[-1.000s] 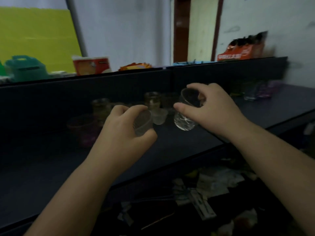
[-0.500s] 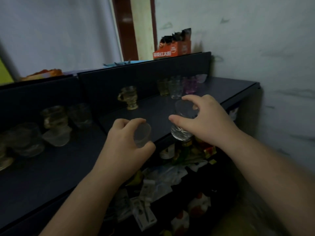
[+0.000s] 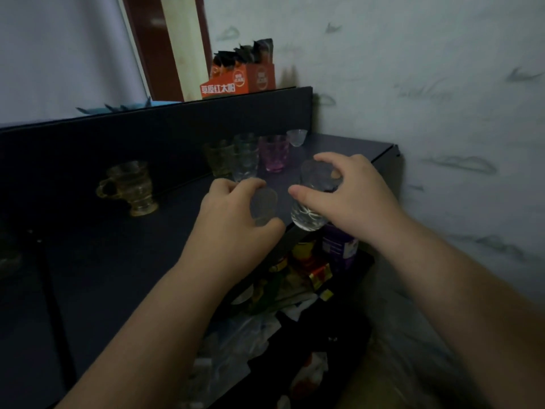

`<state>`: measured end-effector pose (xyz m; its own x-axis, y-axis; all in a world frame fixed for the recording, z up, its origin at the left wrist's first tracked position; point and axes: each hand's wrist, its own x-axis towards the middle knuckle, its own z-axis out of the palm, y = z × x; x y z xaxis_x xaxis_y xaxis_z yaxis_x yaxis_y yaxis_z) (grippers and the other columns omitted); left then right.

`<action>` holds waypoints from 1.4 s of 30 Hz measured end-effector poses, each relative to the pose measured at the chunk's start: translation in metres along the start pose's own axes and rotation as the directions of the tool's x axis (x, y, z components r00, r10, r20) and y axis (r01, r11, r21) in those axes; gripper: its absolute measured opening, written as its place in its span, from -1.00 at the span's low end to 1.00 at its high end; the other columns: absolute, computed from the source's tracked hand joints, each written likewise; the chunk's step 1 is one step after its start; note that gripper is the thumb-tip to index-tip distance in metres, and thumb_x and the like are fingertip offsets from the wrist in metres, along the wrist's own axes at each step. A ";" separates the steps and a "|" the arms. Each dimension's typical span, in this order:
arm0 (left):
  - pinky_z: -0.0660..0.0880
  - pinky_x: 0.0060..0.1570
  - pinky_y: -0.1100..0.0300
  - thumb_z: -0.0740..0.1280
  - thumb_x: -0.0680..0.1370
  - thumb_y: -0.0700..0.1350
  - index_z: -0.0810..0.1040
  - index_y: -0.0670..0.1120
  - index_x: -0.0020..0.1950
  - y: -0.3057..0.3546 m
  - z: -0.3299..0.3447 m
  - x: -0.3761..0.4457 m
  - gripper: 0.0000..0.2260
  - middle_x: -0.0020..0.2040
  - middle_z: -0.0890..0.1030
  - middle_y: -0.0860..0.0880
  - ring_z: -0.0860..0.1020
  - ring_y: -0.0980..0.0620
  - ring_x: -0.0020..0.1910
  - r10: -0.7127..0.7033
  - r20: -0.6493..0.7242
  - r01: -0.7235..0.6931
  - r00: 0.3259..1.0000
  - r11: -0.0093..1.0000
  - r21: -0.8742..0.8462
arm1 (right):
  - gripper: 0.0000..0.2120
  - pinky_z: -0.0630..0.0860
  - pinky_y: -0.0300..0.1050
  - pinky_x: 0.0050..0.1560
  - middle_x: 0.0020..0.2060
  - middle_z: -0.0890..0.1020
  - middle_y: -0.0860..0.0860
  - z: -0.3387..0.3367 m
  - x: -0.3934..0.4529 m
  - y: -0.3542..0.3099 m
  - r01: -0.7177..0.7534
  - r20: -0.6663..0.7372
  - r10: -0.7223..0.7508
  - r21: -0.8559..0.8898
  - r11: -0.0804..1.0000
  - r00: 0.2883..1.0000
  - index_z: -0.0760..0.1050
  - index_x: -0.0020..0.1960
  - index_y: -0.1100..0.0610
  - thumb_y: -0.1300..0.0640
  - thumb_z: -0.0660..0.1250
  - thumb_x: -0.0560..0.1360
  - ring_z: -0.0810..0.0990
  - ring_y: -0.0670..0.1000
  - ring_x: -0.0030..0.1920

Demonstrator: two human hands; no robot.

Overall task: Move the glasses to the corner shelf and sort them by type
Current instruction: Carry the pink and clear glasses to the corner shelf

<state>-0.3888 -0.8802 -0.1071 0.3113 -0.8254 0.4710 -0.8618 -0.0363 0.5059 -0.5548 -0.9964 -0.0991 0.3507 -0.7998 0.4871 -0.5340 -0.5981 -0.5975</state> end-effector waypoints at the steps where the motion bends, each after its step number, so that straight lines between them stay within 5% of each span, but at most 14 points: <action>1: 0.38 0.06 0.17 0.36 0.44 0.16 0.33 0.22 0.41 0.001 0.006 0.008 -0.45 0.17 0.27 0.12 0.36 0.06 0.21 -0.001 0.008 0.001 1.000 1.000 0.010 | -0.22 0.46 -0.02 0.17 0.10 0.42 -0.09 0.001 0.008 0.008 -0.005 0.005 0.005 0.011 1.000 1.000 0.42 0.41 -0.18 -0.48 0.37 0.26 0.47 -0.02 0.22; 10: 0.37 0.00 0.21 0.40 0.43 0.17 0.31 0.27 0.40 -0.003 0.052 0.074 -0.44 0.13 0.21 0.20 0.34 0.14 0.16 -0.183 -0.108 0.196 0.977 0.973 0.122 | -0.18 0.47 0.06 0.25 0.18 0.44 -0.02 0.030 0.126 0.060 0.138 0.142 -0.142 0.038 0.990 0.980 0.42 0.43 -0.14 -0.48 0.38 0.26 0.45 0.04 0.28; 16: 0.34 0.06 0.20 0.39 0.43 0.09 0.37 0.16 0.44 0.005 0.063 0.098 -0.43 0.19 0.29 0.13 0.38 0.10 0.19 -0.291 -0.252 0.343 0.923 0.920 0.192 | -0.13 0.49 0.08 0.24 0.26 0.44 0.02 0.077 0.185 0.064 0.301 0.344 -0.311 0.085 0.950 0.886 0.42 0.43 -0.10 -0.48 0.38 0.23 0.43 0.09 0.31; 25: 0.27 -0.13 0.47 0.42 0.42 0.06 0.41 0.17 0.41 0.023 0.060 0.098 -0.45 0.14 0.30 0.15 0.34 0.24 0.02 -0.247 -0.384 0.373 0.890 0.878 0.300 | -0.06 0.40 0.08 0.27 0.31 0.39 0.06 0.109 0.197 0.047 0.367 0.449 -0.390 0.142 0.919 0.804 0.32 0.51 -0.06 -0.48 0.40 0.26 0.31 0.13 0.37; 32: 0.26 -0.11 0.62 0.40 0.37 0.12 0.44 0.17 0.37 0.053 0.082 0.131 -0.45 0.13 0.34 0.15 0.38 0.30 -0.03 -0.094 -0.298 0.177 0.950 0.949 0.263 | -0.01 0.41 0.10 0.29 0.27 0.41 0.04 0.064 0.203 0.102 0.357 0.477 -0.349 0.077 0.931 0.807 0.26 0.52 -0.08 -0.47 0.42 0.21 0.37 0.14 0.34; 38: 0.32 -0.04 0.39 0.38 0.42 0.17 0.37 0.25 0.39 0.073 0.136 0.184 -0.46 0.17 0.31 0.19 0.38 0.24 0.10 -0.034 -0.139 0.058 0.990 0.983 0.173 | -0.18 0.39 -0.05 0.09 0.26 0.44 0.04 0.002 0.235 0.186 0.224 0.390 -0.159 -0.127 0.966 0.907 0.37 0.42 -0.10 -0.45 0.41 0.27 0.43 0.10 0.30; 42: 0.38 0.05 0.21 0.37 0.44 0.14 0.37 0.18 0.42 0.075 0.184 0.241 -0.46 0.19 0.32 0.11 0.40 0.09 0.15 -0.093 -0.016 0.094 0.996 0.971 0.219 | -0.21 0.44 -0.01 0.21 0.27 0.46 0.05 -0.024 0.261 0.240 0.228 0.361 -0.143 -0.206 0.951 0.922 0.38 0.44 -0.11 -0.37 0.40 0.28 0.46 0.09 0.29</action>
<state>-0.4520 -1.1858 -0.0882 0.3964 -0.8091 0.4337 -0.8954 -0.2365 0.3772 -0.6097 -1.3475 -0.0997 0.6771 -0.6698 0.3046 -0.5867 -0.7413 -0.3260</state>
